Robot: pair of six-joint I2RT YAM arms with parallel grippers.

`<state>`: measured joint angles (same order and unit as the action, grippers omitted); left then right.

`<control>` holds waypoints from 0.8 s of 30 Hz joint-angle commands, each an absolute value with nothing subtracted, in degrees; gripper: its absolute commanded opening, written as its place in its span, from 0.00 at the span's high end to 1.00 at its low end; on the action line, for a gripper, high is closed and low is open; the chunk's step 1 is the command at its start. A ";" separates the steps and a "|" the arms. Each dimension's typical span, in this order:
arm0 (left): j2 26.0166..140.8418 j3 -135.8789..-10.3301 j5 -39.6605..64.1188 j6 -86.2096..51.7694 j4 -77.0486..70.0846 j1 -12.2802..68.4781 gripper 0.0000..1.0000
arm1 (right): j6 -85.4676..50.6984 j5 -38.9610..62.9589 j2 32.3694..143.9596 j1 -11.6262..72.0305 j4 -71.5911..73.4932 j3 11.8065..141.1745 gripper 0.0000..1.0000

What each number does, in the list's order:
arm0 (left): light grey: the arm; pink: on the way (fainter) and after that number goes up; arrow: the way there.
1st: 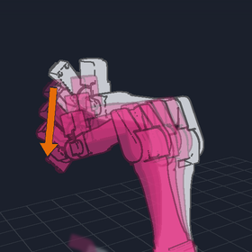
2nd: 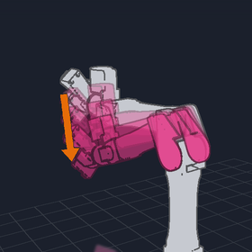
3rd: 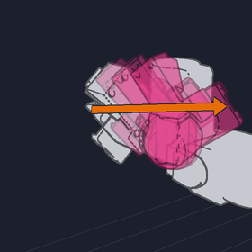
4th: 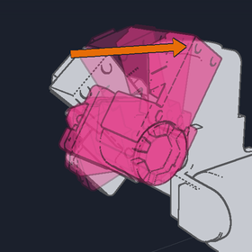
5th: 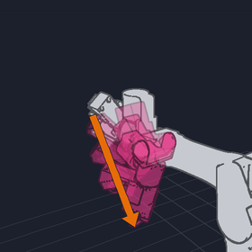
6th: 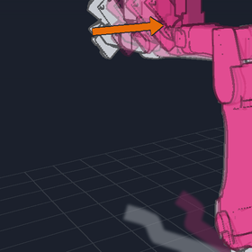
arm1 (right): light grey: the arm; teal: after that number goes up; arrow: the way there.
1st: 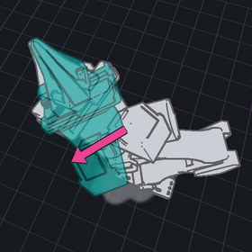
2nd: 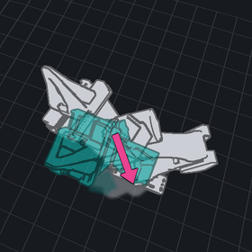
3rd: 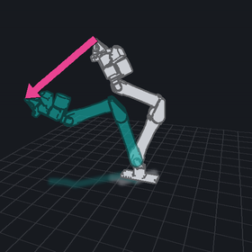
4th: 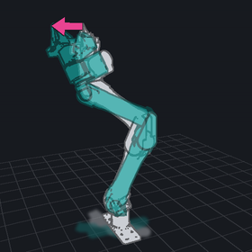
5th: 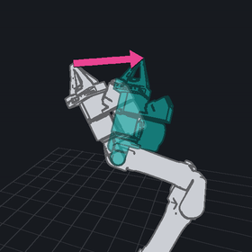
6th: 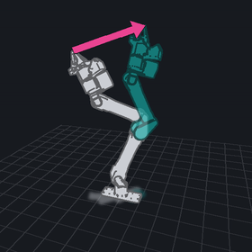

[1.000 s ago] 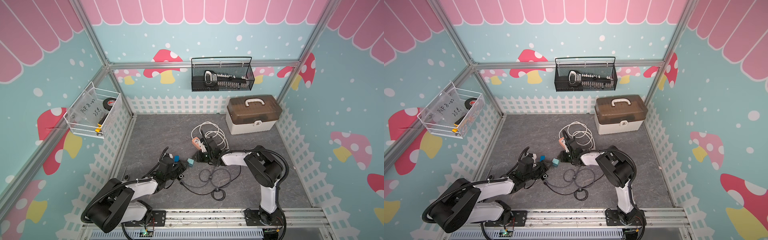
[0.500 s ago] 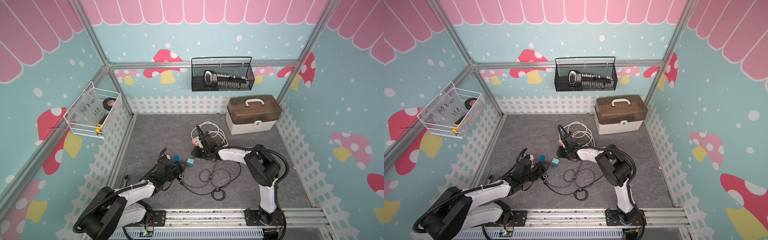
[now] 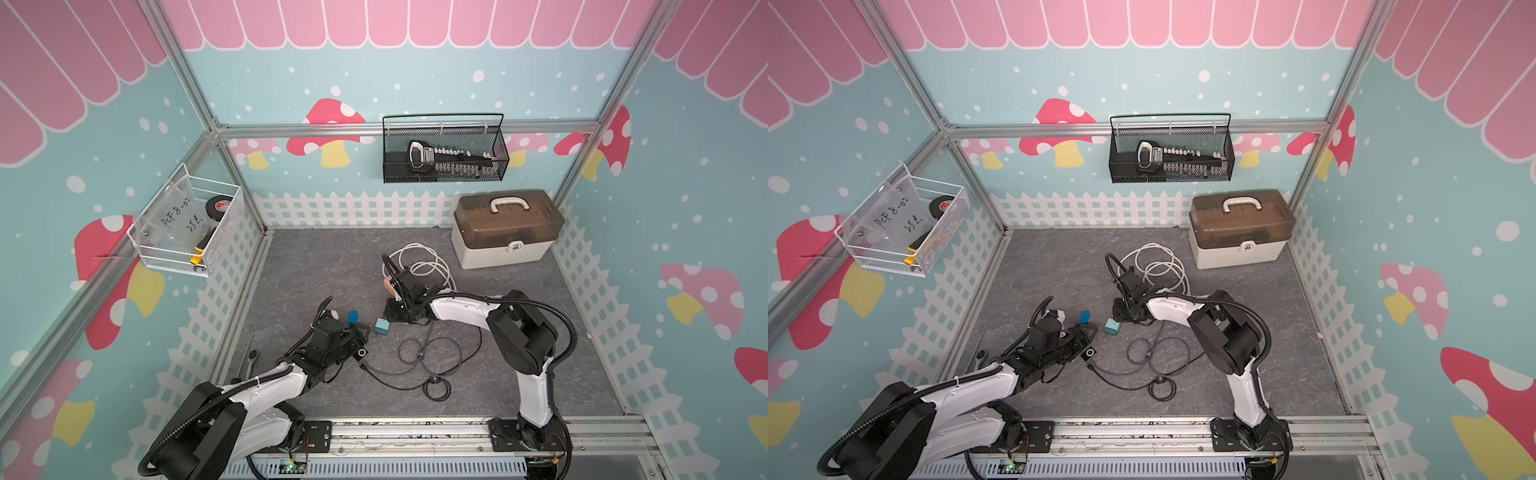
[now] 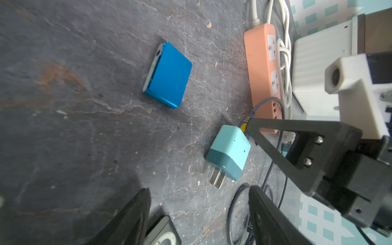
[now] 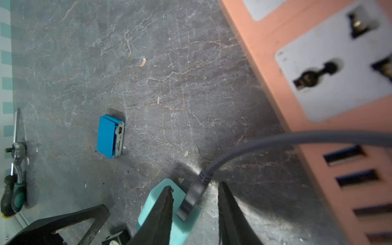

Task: Charge mp3
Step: Pick up the plug from the center of the board.

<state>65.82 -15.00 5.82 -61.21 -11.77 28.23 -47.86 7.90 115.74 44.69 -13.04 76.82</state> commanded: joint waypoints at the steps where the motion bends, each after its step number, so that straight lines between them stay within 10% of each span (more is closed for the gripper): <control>1: 64.89 -14.37 4.85 -60.58 -10.60 27.93 0.27 | -47.20 7.27 118.56 45.11 -15.90 79.04 0.70; 24: 64.09 -14.53 6.83 -61.55 -13.96 27.94 0.27 | -45.96 10.00 116.43 46.67 -19.62 86.06 1.00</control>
